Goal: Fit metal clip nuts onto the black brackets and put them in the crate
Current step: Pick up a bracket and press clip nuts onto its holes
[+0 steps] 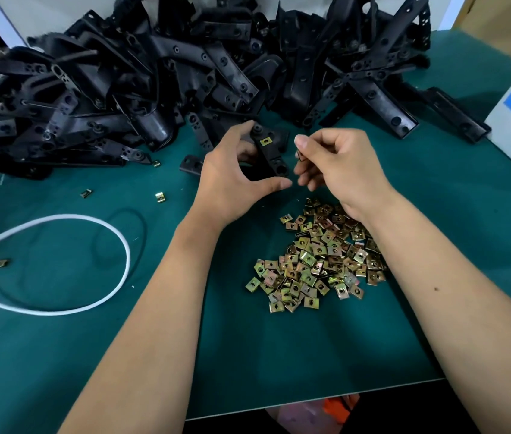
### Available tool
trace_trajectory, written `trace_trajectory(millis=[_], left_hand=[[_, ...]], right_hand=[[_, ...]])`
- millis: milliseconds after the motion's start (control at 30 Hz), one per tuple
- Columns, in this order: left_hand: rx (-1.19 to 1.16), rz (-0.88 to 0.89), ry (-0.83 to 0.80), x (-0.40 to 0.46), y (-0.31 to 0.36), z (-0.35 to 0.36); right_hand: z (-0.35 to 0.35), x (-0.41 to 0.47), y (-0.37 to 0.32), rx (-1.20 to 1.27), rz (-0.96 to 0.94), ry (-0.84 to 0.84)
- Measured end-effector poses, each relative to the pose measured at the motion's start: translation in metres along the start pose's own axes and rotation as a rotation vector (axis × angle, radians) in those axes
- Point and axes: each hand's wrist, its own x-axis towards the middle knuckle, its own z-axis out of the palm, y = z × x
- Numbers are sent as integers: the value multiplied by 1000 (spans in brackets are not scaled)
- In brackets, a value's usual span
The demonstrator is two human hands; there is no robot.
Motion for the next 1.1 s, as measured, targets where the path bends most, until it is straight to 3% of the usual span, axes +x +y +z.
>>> trace_trajectory(millis=[200,900,1100], left_hand=[[69,94,46,-1,4,2],[115,88,55,-1,2,5],[160,125,45,-2,7,3]], right_hand=[[0,1,2,21,-2,29],[-2,0,0,-36,56,-13],[-1,2,0,93,150,13]])
